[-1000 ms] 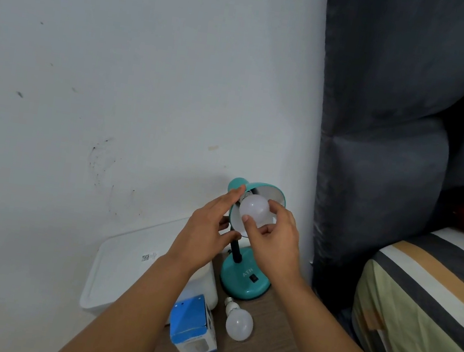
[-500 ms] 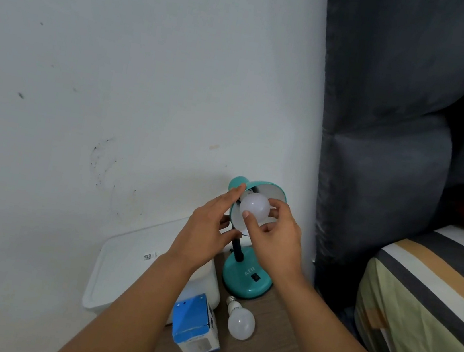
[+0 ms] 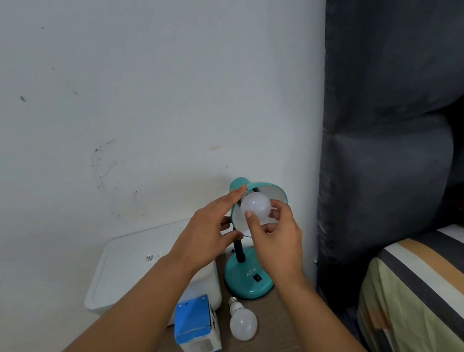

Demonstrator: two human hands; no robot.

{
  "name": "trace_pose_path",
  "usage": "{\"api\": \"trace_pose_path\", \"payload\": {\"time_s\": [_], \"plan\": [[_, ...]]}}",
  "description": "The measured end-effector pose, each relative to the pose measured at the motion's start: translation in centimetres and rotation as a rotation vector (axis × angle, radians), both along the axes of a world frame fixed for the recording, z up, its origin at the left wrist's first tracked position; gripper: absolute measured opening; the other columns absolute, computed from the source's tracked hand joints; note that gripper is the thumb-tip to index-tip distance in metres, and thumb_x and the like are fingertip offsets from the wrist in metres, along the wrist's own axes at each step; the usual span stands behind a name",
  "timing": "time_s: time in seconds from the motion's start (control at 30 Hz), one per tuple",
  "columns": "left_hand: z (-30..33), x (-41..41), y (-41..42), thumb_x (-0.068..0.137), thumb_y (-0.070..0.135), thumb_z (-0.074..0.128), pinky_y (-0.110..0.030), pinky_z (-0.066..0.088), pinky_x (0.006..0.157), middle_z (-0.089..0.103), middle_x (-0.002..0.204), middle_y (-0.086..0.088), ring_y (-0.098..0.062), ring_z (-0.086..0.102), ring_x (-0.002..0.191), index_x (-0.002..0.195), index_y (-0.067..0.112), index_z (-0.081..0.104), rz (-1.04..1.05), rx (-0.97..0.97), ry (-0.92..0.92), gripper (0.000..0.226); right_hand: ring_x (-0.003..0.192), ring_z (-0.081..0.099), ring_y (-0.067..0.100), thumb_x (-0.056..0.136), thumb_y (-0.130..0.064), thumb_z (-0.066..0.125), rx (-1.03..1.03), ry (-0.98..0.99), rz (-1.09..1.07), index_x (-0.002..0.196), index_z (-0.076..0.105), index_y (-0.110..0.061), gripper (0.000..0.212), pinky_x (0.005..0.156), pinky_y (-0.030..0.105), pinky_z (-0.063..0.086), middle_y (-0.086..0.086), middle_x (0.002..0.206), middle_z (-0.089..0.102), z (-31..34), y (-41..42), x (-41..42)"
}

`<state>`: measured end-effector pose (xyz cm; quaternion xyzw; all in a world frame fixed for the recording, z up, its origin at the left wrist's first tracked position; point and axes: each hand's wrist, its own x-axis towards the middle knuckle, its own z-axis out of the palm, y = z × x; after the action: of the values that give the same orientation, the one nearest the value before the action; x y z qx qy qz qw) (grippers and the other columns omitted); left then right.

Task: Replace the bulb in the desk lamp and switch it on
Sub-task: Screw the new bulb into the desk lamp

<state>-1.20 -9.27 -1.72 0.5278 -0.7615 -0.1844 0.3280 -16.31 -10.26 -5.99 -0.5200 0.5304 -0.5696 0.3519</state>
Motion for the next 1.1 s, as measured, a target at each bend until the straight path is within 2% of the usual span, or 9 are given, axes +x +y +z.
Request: {"api": "trace_pose_path", "payload": {"time_s": [0.13,0.23,0.3,0.53,0.67,0.77,0.87,0.93,1.1], "plan": [[0.08,0.05,-0.01,0.086,0.005,0.076,-0.02,0.052,0.099,0.052,0.143,0.012,-0.01,0.065,0.112,0.145,0.06,0.027,0.006,-0.004,-0.007,0.094,0.079,0.065,0.005,0.083,-0.052,0.068,0.012,0.017,-0.003,0.123,0.049,-0.025,0.052,0.07,0.02,0.052,-0.004,0.117,0.061,-0.49,-0.13,0.08],[0.07,-0.07,0.03,0.086,0.007,0.076,-0.024,0.052,0.1,0.051,0.145,0.012,-0.012,0.065,0.113,0.146,0.06,0.026,0.009,-0.001,-0.02,0.094,0.093,0.065,0.011,0.086,-0.046,0.067,-0.03,0.002,0.033,0.134,0.041,-0.031,0.056,0.079,0.025,0.057,-0.005,0.127,0.054,-0.87,-0.05,0.17],[0.05,-0.22,0.06,0.086,0.008,0.076,-0.026,0.052,0.101,0.051,0.146,0.011,-0.013,0.065,0.114,0.147,0.059,0.026,0.012,0.002,-0.018,0.093,0.098,0.063,0.011,0.088,-0.041,0.066,-0.082,0.02,0.046,0.136,0.043,-0.035,0.053,0.081,0.021,0.056,-0.006,0.13,0.051,-0.82,-0.04,0.24],[0.0,-0.1,0.05,0.086,0.007,0.077,-0.019,0.052,0.097,0.054,0.14,0.014,-0.012,0.065,0.109,0.144,0.062,0.026,0.013,-0.021,-0.011,0.095,0.076,0.064,-0.003,0.083,-0.022,0.071,-0.065,0.044,0.046,0.136,0.047,-0.028,0.059,0.072,0.008,0.05,-0.007,0.132,0.045,-0.49,0.02,-0.11],[0.0,-0.16,0.1,0.086,0.007,0.077,-0.017,0.051,0.097,0.054,0.14,0.012,-0.013,0.065,0.107,0.144,0.061,0.026,0.023,-0.022,-0.02,0.095,0.07,0.064,0.001,0.082,-0.038,0.072,-0.016,0.075,-0.019,0.132,0.052,-0.025,0.056,0.076,0.022,0.054,-0.007,0.128,0.05,-0.39,-0.07,-0.14],[-0.06,-0.13,0.15,0.086,0.006,0.076,-0.022,0.052,0.098,0.053,0.142,0.013,-0.014,0.066,0.108,0.144,0.061,0.026,0.019,-0.016,-0.019,0.095,0.072,0.064,0.003,0.082,-0.043,0.072,-0.014,0.071,-0.024,0.132,0.049,-0.026,0.058,0.068,0.014,0.049,-0.007,0.123,0.052,-0.52,-0.01,-0.06],[-0.08,-0.08,0.18,0.087,0.008,0.076,-0.025,0.053,0.099,0.052,0.144,0.013,-0.014,0.066,0.111,0.145,0.061,0.025,0.02,-0.012,-0.021,0.094,0.084,0.065,0.007,0.086,-0.036,0.07,-0.086,0.057,0.01,0.14,0.041,-0.034,0.061,0.073,0.018,0.053,-0.011,0.126,0.048,-0.51,0.38,0.02],[-0.08,-0.04,0.13,0.087,0.009,0.076,-0.027,0.053,0.1,0.052,0.145,0.013,-0.012,0.065,0.113,0.146,0.061,0.024,0.018,-0.014,-0.027,0.094,0.085,0.065,0.007,0.088,-0.034,0.068,-0.118,0.078,0.017,0.137,0.046,-0.034,0.053,0.078,0.021,0.057,-0.008,0.127,0.053,-0.43,0.39,0.17],[-0.02,-0.13,0.25,0.088,0.007,0.075,-0.028,0.052,0.101,0.051,0.146,0.012,-0.012,0.065,0.115,0.142,0.067,0.024,0.012,-0.019,-0.02,0.095,0.087,0.066,0.009,0.085,-0.048,0.068,-0.057,0.1,-0.016,0.124,0.05,-0.033,0.045,0.071,0.017,0.054,-0.005,0.115,0.061,0.07,-0.31,0.33]]}}
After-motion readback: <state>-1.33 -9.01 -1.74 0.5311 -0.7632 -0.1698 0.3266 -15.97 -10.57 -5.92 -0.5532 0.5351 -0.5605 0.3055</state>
